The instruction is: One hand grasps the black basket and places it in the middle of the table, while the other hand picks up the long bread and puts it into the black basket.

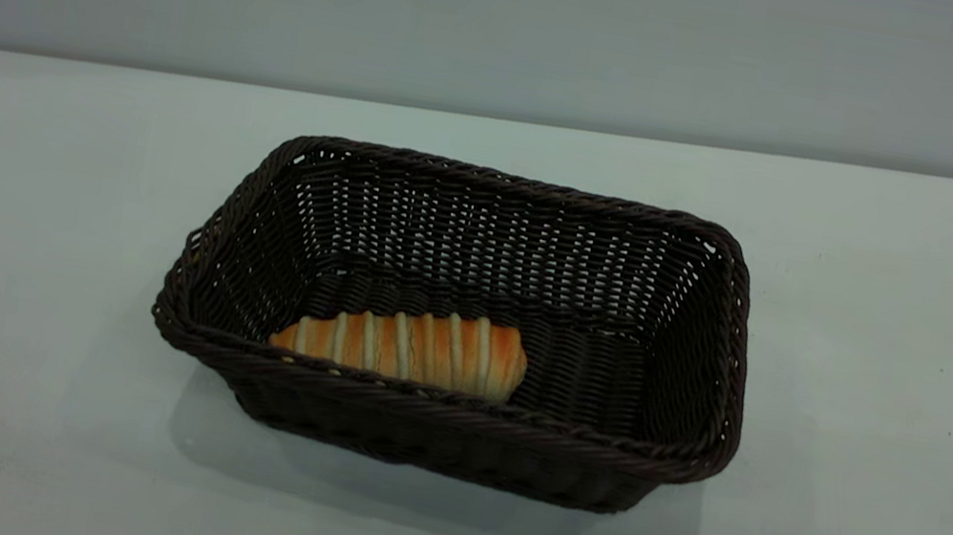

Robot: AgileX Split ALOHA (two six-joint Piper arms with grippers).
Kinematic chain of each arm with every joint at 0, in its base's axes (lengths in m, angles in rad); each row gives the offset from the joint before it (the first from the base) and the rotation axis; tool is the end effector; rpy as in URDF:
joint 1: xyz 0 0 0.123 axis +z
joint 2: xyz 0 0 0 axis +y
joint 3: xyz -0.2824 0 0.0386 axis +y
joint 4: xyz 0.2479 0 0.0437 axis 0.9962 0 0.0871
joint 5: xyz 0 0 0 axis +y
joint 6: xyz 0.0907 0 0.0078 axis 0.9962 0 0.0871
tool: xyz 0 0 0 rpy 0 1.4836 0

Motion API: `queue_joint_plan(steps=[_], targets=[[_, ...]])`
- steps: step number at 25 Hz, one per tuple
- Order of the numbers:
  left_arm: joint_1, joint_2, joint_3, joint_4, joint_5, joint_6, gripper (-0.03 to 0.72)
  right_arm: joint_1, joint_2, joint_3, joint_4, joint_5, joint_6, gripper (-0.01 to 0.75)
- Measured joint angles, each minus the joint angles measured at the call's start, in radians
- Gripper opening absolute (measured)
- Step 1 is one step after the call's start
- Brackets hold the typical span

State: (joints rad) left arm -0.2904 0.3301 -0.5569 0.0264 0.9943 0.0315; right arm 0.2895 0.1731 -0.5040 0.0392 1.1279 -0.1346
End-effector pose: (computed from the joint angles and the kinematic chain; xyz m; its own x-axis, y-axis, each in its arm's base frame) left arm 0.0463 -0.0117 0.2920 -0.5896 0.2241 -0.7760 0.2971 0.9535 0.0496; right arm 0.0160 0.0081 0.2722 -0.5835 -0.2963 -0.7561 -0.3823 0.9217 -0.0663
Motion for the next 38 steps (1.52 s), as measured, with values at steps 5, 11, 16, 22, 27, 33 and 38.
queue_joint_plan(steps=[5, 11, 16, 22, 27, 33, 38], targets=[[0.0, -0.063, 0.037, -0.001, 0.002, 0.0, 0.585, 0.0, -0.015, 0.026, -0.025, 0.002, -0.004, 0.438], [0.0, -0.076, 0.051, -0.003, 0.012, 0.0, 0.585, 0.0, -0.015, 0.028, -0.027, 0.002, -0.004, 0.438], [0.0, -0.076, 0.051, -0.026, 0.074, 0.0, 0.585, 0.0, -0.015, 0.03, -0.027, 0.002, -0.004, 0.438], [0.0, -0.076, 0.071, -0.033, 0.117, 0.0, 0.585, 0.0, -0.015, 0.03, -0.028, 0.002, -0.003, 0.438], [0.0, -0.076, 0.071, -0.034, 0.117, 0.0, 0.585, 0.0, -0.015, 0.03, -0.029, 0.002, -0.003, 0.438], [0.0, -0.076, 0.071, -0.035, 0.117, 0.0, 0.585, 0.0, -0.015, 0.03, -0.029, 0.001, -0.003, 0.438], [0.0, -0.076, 0.071, -0.035, 0.117, 0.0, 0.585, 0.0, -0.015, 0.03, -0.029, 0.001, -0.003, 0.438]])
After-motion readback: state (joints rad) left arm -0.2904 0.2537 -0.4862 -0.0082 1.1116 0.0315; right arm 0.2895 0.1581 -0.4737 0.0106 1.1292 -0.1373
